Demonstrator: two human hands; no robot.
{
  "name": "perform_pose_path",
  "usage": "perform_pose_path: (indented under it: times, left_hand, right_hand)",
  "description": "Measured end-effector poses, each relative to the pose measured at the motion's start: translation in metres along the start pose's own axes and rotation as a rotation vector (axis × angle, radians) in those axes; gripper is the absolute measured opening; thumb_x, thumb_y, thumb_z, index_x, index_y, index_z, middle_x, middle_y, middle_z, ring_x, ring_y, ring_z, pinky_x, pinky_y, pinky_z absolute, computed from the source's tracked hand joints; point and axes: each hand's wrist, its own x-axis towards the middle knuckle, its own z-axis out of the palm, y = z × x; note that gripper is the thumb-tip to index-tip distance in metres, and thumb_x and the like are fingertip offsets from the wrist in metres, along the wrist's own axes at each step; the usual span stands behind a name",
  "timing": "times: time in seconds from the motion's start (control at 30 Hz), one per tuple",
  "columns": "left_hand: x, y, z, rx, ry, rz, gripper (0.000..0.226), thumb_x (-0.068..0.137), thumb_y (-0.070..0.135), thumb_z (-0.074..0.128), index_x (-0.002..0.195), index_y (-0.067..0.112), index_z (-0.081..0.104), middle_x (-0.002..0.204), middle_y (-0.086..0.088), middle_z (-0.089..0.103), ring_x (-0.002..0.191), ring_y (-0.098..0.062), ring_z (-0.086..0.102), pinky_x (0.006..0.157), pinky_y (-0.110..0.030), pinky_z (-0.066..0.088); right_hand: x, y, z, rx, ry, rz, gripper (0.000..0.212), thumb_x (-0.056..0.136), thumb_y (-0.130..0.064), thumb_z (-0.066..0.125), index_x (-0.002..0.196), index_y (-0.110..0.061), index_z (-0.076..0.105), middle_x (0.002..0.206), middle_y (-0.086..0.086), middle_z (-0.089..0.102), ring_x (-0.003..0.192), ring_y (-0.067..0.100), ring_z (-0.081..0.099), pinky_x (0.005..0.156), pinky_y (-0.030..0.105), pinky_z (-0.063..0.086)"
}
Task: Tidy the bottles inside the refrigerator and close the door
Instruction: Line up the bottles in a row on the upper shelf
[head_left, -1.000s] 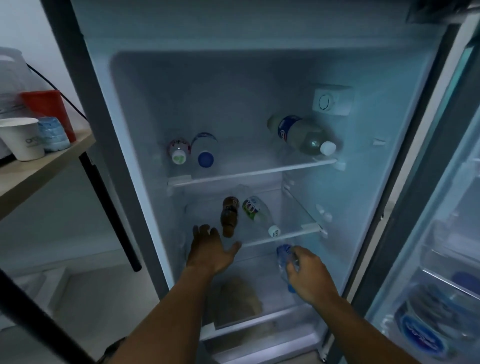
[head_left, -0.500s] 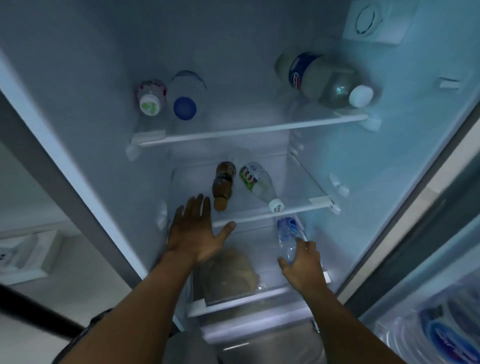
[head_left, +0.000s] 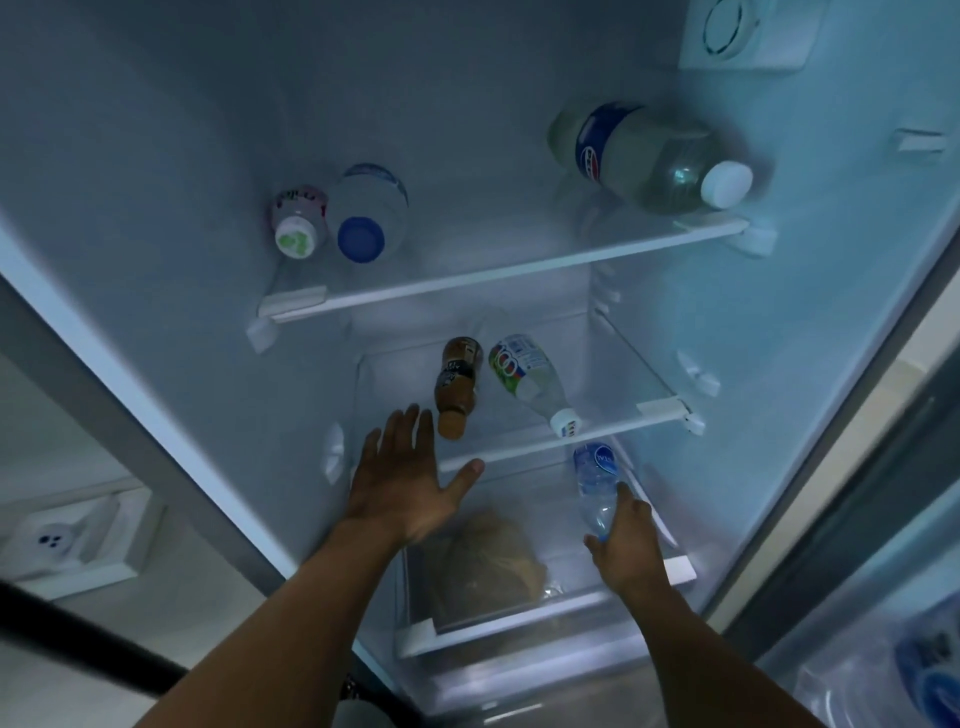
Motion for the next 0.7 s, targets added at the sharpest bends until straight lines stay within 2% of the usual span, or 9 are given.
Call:
perform_pose_path:
  times: [0.1, 0.23, 0.4, 0.5, 0.53, 0.63, 0.7]
  left_hand:
    - [0.000, 0.000, 0.001, 0.004, -0.004, -0.001, 0.096, 0.088, 0.077, 0.025, 0.156, 0.012, 0.007, 0.166, -0.006, 0.003, 0.152, -0.021, -0.002, 0.123, -0.041, 0.000]
    - [-0.001, 0.000, 0.001, -0.010, 0.005, 0.001, 0.096, 0.087, 0.078, 0.025, 0.156, 0.012, 0.009, 0.165, -0.007, 0.006, 0.152, -0.023, 0.000, 0.123, -0.042, 0.001]
    - [0.000, 0.000, 0.000, -0.005, 0.004, 0.002, 0.096, 0.087, 0.077, 0.026, 0.156, 0.011, 0.009, 0.165, -0.008, 0.006, 0.152, -0.023, 0.000, 0.123, -0.043, 0.002]
    - [0.001, 0.000, 0.001, -0.016, 0.009, 0.000, 0.096, 0.087, 0.077, 0.027, 0.156, 0.011, 0.010, 0.165, -0.007, 0.006, 0.152, -0.023, 0.000, 0.123, -0.043, 0.001]
    - [0.000, 0.000, 0.001, -0.017, 0.011, 0.001, 0.096, 0.087, 0.077, 0.027, 0.156, 0.011, 0.010, 0.165, -0.008, 0.007, 0.152, -0.023, 0.001, 0.123, -0.043, 0.002]
    - [0.001, -0.001, 0.003, 0.001, 0.035, 0.003, 0.097, 0.086, 0.078, 0.026, 0.155, 0.011, 0.012, 0.165, -0.008, 0.009, 0.152, -0.024, 0.003, 0.123, -0.044, 0.004]
    - [0.001, -0.001, 0.004, 0.007, 0.045, 0.002, 0.096, 0.087, 0.077, 0.028, 0.155, 0.011, 0.013, 0.165, -0.008, 0.009, 0.152, -0.024, 0.004, 0.123, -0.044, 0.004]
  right_hand:
    - [-0.003, -0.002, 0.000, 0.028, 0.035, 0.012, 0.079, 0.085, -0.004, 0.070, 0.151, -0.010, 0.027, 0.141, 0.021, 0.042, 0.124, 0.039, 0.054, 0.103, 0.041, 0.046]
    - [-0.014, -0.013, -0.011, 0.153, 0.157, -0.082, 0.068, 0.080, -0.007, 0.069, 0.141, -0.008, 0.040, 0.127, 0.020, 0.050, 0.110, 0.039, 0.058, 0.094, 0.042, 0.050]
    - [-0.032, -0.041, -0.032, 0.346, 0.487, -0.328, 0.042, 0.076, -0.014, 0.068, 0.116, -0.004, 0.057, 0.107, 0.014, 0.063, 0.096, 0.030, 0.060, 0.084, 0.025, 0.043]
    - [-0.039, -0.049, -0.038, 0.383, 0.583, -0.488, 0.034, 0.081, -0.023, 0.065, 0.110, -0.005, 0.060, 0.102, 0.008, 0.064, 0.093, 0.023, 0.060, 0.083, 0.018, 0.043]
    - [-0.041, -0.051, -0.039, 0.361, 0.594, -0.516, 0.033, 0.084, -0.028, 0.062, 0.110, -0.007, 0.059, 0.101, 0.006, 0.063, 0.093, 0.022, 0.057, 0.083, 0.020, 0.045]
    - [-0.045, -0.057, -0.038, 0.274, 0.544, -0.503, 0.037, 0.087, -0.037, 0.054, 0.115, -0.012, 0.055, 0.104, 0.003, 0.060, 0.098, 0.025, 0.051, 0.081, 0.038, 0.050]
    - [-0.047, -0.065, -0.036, 0.221, 0.457, -0.483, 0.045, 0.086, -0.045, 0.060, 0.120, -0.016, 0.051, 0.110, 0.002, 0.058, 0.102, 0.025, 0.051, 0.081, 0.040, 0.051]
